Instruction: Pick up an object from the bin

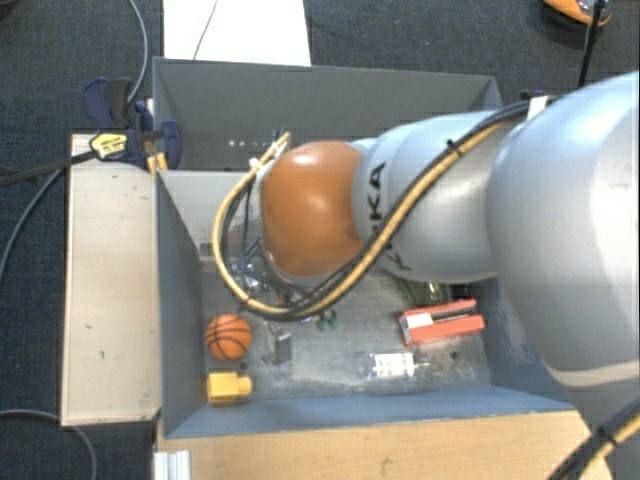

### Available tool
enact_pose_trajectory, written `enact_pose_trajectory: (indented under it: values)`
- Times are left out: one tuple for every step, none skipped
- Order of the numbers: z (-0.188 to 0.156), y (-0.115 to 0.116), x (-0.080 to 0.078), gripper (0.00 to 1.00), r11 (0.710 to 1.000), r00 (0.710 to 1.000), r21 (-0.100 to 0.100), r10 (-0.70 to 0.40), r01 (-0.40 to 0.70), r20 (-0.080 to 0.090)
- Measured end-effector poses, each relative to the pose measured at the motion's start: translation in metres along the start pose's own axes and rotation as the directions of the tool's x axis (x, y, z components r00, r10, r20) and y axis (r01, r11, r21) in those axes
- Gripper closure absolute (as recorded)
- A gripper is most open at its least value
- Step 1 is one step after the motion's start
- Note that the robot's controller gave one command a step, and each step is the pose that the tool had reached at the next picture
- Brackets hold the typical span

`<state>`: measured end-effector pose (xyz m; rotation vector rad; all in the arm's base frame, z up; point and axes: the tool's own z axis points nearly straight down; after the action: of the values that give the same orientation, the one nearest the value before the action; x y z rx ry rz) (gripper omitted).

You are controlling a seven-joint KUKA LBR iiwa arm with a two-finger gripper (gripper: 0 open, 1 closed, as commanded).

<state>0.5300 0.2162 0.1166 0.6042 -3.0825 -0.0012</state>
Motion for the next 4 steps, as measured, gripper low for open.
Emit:
enact_pose_trajectory:
  values:
    - [0.004, 0.018, 0.006, 0.00, 0.985, 0.985, 0.003, -0.173, 0.173, 0.007]
    - [0.019, 0.029, 0.004, 0.00, 0.995, 0.995, 0.000, -0.101, 0.101, 0.007]
    - [0.037, 0.029, -0.011, 1.00, 1.000, 1.000, 0.002, -0.006, 0.006, 0.008]
    - [0.037, 0.029, -0.011, 1.00, 1.000, 1.000, 0.002, -0.005, 0.005, 0.008]
